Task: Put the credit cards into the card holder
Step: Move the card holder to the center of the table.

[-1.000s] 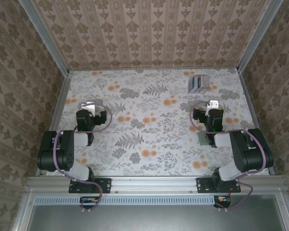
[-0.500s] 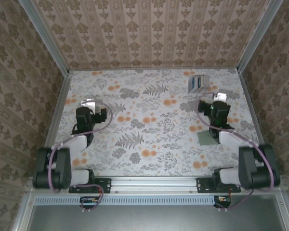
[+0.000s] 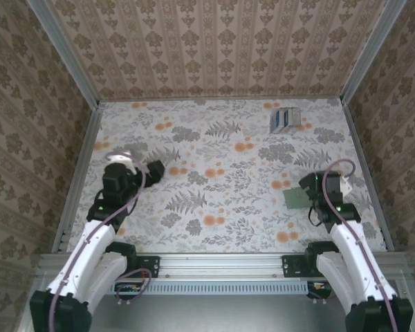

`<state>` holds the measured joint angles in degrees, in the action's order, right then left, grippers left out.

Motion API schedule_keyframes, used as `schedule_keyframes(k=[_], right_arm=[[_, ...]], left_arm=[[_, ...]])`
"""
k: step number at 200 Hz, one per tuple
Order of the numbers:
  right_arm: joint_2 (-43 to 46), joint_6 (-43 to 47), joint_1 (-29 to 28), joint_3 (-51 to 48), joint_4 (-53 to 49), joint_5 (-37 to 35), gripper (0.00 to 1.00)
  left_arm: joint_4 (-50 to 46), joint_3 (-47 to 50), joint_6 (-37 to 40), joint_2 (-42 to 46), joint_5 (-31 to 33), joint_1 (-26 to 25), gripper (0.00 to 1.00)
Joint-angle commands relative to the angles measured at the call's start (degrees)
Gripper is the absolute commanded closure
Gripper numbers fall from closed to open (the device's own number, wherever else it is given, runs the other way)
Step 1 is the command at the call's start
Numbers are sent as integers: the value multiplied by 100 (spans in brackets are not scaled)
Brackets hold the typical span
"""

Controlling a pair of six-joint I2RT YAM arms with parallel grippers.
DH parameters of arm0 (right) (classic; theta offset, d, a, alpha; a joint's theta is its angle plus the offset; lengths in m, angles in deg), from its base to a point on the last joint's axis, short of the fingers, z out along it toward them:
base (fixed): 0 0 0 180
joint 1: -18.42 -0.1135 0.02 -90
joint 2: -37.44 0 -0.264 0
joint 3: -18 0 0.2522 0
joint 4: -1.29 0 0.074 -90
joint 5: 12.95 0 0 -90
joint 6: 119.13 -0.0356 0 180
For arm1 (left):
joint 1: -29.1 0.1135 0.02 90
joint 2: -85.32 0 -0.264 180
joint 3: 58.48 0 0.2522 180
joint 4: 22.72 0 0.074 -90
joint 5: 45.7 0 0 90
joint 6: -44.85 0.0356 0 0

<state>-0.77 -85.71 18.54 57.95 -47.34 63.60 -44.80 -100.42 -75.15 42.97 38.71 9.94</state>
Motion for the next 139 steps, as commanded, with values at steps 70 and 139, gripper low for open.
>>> schedule_keyframes(k=[70,139], right_arm=[[-1675,1218,133,473,502,718,4],[-2957,2370,313,647,1242,1646,0]], left_arm=[[-1231,-402,-165,-652,270,-1820,0],[-1573,-702,-236,-764,84,-1828,0]])
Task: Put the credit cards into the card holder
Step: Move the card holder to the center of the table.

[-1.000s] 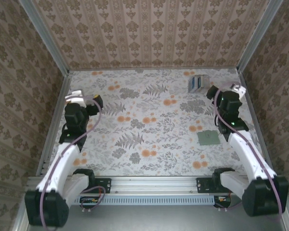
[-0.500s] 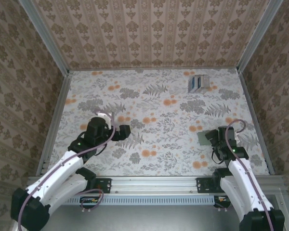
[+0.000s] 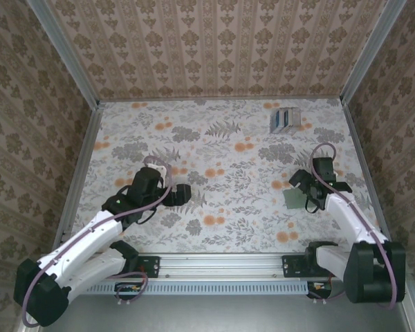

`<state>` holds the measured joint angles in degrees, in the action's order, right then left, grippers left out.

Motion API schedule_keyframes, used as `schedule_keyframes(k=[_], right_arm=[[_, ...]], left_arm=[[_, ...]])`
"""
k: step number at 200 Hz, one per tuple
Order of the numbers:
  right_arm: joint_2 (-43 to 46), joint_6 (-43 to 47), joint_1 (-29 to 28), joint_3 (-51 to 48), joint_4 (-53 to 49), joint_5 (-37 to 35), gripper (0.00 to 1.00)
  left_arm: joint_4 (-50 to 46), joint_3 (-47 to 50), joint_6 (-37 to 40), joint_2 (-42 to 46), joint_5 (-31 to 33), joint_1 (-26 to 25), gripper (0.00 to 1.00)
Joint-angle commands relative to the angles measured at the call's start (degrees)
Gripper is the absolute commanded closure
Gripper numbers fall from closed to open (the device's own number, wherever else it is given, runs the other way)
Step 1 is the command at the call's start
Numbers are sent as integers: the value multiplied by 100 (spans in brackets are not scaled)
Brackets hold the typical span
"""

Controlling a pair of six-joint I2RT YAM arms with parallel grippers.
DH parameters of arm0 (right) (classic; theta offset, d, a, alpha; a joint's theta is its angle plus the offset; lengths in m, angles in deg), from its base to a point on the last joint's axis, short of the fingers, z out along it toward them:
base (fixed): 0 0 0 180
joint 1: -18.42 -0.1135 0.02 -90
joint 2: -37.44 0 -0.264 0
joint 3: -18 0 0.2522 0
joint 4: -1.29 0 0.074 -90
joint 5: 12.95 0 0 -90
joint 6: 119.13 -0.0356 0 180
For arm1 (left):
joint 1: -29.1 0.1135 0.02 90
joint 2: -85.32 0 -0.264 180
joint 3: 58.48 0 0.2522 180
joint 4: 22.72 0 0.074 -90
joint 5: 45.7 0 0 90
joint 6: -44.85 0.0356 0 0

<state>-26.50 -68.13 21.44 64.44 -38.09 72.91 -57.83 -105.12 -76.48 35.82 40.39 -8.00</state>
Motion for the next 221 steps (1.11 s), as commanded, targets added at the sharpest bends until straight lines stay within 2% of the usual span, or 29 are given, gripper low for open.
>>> schedule_keyframes(k=[1,29,48,62,74,94,107,118,124,142,158,187,204,221], right_arm=[[-401,617,22,-9,324,749,0],[-669,918,-59,-2,449,1883,5],[-701,906,-318,-36,549,2783,8],[-624,570,-777,-155,894,3397,9],[-570,119,-1348,-255,1365,3631,9],[-590,-630,-2142,-279,2047,3558,9],[-653,-939,-2257,-184,2308,3784,9],[-593,-732,-2224,50,1992,3809,9],[-510,-409,-2206,258,1440,3486,9],[-325,373,-2149,777,-81,1779,7],[-277,666,-1838,851,-648,1261,6],[-363,692,-1141,388,-369,1407,6],[-557,724,-1111,290,-271,1541,7],[-741,675,-1126,116,116,2070,9]], left_arm=[[-285,-234,-102,-46,-84,-34,0],[-485,-299,-161,-13,-158,-29,0],[-492,-310,-162,-13,-261,-25,0],[-517,-323,-204,-37,-290,-25,0],[-473,-315,-206,-70,-330,-25,0],[-428,-336,-203,-201,-366,-13,0],[-394,-355,-241,-325,-406,-16,0],[-316,-359,-268,-445,-486,-15,0],[-271,-358,-278,-513,-556,-16,0],[-232,-421,-326,-698,-783,-16,0],[-144,-402,-382,-804,-929,-25,0],[-72,-385,-418,-869,-955,-33,0],[-16,-367,-455,-903,-975,-31,0],[12,-376,-444,-987,-1016,-39,0]])
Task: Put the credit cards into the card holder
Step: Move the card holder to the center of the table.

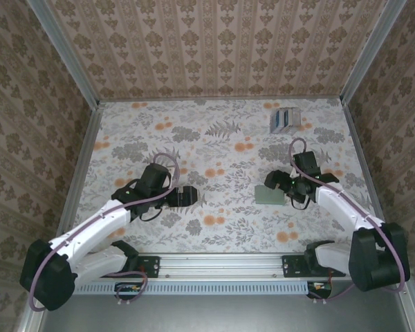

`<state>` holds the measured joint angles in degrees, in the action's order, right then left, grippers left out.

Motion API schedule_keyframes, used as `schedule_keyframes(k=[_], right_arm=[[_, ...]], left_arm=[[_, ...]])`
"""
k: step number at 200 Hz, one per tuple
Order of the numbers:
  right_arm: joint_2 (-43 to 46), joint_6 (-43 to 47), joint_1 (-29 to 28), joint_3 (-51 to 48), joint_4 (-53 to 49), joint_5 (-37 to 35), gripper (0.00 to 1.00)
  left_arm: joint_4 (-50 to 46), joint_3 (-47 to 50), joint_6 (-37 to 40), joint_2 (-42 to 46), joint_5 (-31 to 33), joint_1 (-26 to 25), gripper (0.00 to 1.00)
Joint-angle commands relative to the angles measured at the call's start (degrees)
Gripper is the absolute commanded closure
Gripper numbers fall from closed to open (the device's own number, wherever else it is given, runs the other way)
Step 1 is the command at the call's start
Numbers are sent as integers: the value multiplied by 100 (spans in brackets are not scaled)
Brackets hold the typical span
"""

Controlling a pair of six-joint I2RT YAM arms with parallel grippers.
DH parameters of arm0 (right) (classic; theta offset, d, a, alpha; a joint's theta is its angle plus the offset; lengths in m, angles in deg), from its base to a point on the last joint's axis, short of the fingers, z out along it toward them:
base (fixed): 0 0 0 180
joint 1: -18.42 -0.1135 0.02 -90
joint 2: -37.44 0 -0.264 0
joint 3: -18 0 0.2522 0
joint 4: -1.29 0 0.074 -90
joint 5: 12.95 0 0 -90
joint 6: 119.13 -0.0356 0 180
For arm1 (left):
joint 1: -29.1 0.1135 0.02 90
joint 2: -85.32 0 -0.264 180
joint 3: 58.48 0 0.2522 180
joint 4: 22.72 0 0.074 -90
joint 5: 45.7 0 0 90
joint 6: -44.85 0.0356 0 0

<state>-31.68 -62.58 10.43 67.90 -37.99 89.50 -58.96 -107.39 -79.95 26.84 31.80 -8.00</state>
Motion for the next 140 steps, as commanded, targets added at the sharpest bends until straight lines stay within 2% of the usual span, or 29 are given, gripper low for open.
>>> schedule_keyframes(k=[1,20,54,70,88,104,124,140], right_arm=[[-237,115,-26,-239,124,458,9],[-359,-7,-287,-344,643,1272,12],[-461,-861,-1295,-523,2195,2528,15],[-503,-1153,-1889,-416,2625,2740,14],[-528,-994,-2206,-105,2361,2725,12],[-360,-631,-2093,139,1555,2182,12],[-112,28,-1884,576,153,669,12],[-146,373,-1711,838,-486,-422,13]], left_arm=[[119,-154,-97,-95,-157,-36,0],[75,-193,-107,-179,-174,-43,0],[149,-183,-135,-217,-166,-48,0],[184,-179,-174,-217,-164,-43,0],[280,-173,-193,-282,-157,-43,0],[279,-240,-224,-412,-220,-40,0],[488,-245,-293,-552,-450,-42,0],[685,-257,-389,-665,-612,-60,1]])
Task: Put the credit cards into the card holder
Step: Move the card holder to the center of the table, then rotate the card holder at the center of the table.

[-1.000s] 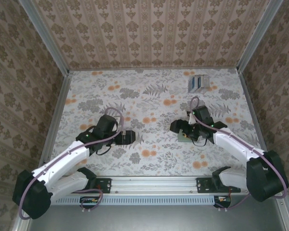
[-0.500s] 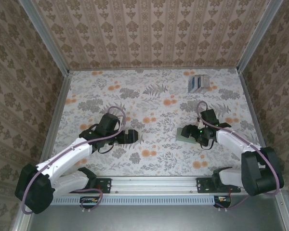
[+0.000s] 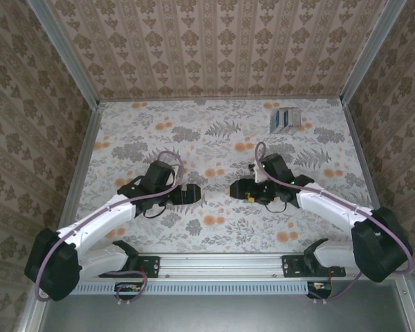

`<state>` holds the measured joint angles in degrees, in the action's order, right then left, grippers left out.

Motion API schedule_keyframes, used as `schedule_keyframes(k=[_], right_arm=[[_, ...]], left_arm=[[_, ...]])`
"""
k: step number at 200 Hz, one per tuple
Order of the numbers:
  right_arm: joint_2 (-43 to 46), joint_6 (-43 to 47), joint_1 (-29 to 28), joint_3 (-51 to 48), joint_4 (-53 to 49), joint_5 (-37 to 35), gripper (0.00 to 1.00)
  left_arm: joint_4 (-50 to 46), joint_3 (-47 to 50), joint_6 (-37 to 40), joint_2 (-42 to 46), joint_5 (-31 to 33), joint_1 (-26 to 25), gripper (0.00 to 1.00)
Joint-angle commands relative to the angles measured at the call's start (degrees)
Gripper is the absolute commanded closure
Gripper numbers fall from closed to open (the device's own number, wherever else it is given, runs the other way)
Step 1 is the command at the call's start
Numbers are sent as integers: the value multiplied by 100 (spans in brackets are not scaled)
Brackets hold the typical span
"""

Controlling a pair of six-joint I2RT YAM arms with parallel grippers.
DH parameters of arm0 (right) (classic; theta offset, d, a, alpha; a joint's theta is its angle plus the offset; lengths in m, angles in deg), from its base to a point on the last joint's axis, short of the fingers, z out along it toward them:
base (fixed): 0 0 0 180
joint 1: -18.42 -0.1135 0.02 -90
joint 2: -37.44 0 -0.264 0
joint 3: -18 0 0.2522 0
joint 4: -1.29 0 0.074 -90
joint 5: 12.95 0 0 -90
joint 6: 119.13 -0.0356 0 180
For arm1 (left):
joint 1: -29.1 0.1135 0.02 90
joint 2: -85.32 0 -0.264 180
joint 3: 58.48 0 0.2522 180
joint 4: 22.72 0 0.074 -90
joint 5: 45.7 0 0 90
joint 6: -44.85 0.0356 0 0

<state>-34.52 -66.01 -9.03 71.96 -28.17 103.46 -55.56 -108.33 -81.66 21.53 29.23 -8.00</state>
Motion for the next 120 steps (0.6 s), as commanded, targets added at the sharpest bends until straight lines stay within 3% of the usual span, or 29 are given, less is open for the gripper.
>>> schedule_keyframes(k=[1,15,47,81,120], right_arm=[[130,730,246,442,-1473,-1874,14],[-40,865,455,537,-1759,-2157,15],[-568,1002,600,455,-1258,-1773,18],[-1361,1110,596,536,-886,-1413,32],[-1611,1075,364,400,-235,-222,43]], left_arm=[[357,-166,-230,-138,-364,-64,1],[619,-159,-353,-263,-454,-131,2],[1009,-426,-451,-845,-550,-470,5],[1410,-692,-582,-1552,-486,-800,10],[2110,-775,-849,-2222,-849,-890,21]])
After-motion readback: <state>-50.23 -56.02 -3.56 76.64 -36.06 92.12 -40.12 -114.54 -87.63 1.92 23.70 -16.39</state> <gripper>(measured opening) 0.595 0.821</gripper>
